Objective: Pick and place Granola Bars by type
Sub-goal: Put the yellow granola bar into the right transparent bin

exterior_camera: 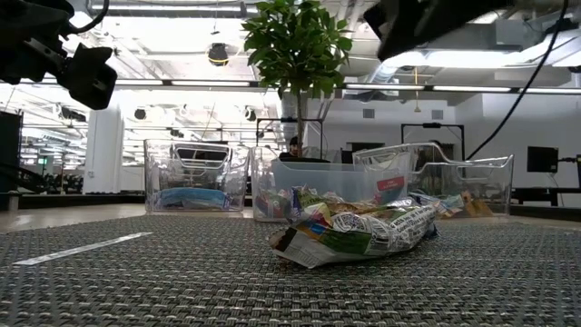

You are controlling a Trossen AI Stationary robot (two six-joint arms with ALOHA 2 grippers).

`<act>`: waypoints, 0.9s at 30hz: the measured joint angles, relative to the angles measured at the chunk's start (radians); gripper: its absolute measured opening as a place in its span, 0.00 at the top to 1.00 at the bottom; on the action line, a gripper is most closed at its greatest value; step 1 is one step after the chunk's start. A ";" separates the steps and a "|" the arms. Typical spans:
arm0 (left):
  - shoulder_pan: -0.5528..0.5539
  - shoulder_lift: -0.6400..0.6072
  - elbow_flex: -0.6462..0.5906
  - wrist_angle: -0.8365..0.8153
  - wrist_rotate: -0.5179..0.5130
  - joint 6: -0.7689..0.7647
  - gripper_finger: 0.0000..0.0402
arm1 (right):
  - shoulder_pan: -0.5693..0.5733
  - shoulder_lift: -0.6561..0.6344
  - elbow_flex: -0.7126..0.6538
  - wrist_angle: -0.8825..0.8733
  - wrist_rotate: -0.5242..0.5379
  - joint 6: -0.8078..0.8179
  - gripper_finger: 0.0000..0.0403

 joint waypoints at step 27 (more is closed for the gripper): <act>0.000 0.000 0.000 0.000 0.000 0.000 0.44 | 0.155 0.254 0.016 0.057 0.037 -0.183 0.56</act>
